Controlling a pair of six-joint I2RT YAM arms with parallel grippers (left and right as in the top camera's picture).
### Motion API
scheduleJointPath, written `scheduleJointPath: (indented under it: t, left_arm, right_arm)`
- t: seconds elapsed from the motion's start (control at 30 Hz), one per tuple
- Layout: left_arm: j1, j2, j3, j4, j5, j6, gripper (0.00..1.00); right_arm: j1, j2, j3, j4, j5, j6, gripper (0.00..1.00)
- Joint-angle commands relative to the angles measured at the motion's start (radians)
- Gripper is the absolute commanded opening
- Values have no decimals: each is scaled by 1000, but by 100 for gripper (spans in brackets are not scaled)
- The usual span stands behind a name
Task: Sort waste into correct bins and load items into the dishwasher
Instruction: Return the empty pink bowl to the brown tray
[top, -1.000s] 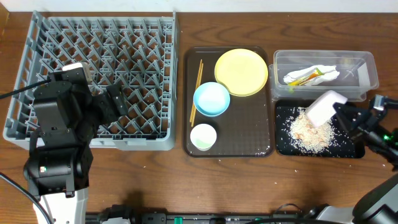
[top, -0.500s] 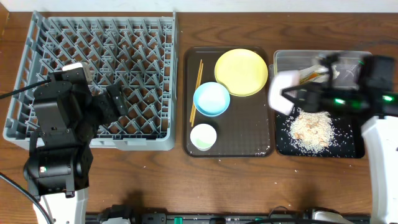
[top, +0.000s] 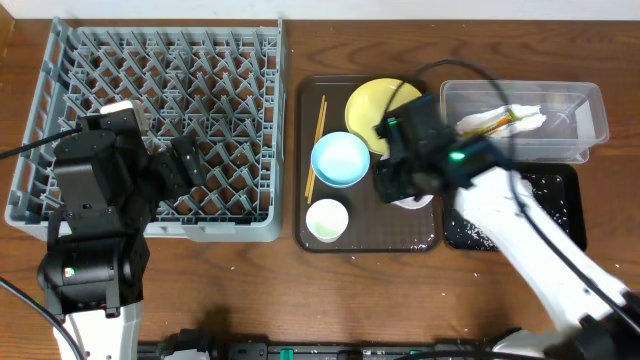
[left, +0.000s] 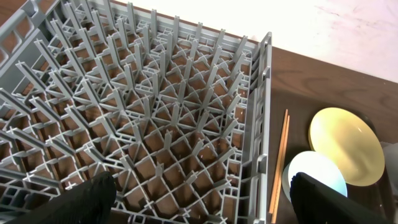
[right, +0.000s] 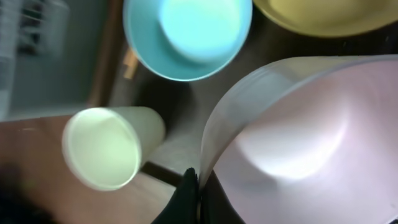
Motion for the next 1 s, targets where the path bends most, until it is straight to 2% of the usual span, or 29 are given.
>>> scheduleJointPath:
  t: [0.0, 0.2, 0.43, 0.53, 0.63, 0.8, 0.97]
  left_arm:
    - [2, 1, 21, 0, 13, -5, 90]
    - [2, 1, 21, 0, 13, -5, 90]
    - [2, 1, 21, 0, 13, -5, 90]
    - [2, 1, 21, 0, 13, -5, 90]
    - [2, 1, 21, 0, 13, -5, 90]
    - [2, 1, 21, 0, 13, -5, 90]
    - [2, 1, 21, 0, 13, -5, 90]
  right_arm:
    - [29, 68, 6, 7, 94, 40, 1]
    - [44, 171, 6, -16, 93, 46, 1]
    - [44, 211, 5, -31, 100, 55, 2]
    - [45, 211, 5, -23, 100, 48, 17]
    - [44, 211, 6, -23, 100, 48, 29]
    - [44, 210, 14, -18, 84, 47, 31]
    - [43, 210, 95, -19, -19, 28, 35]
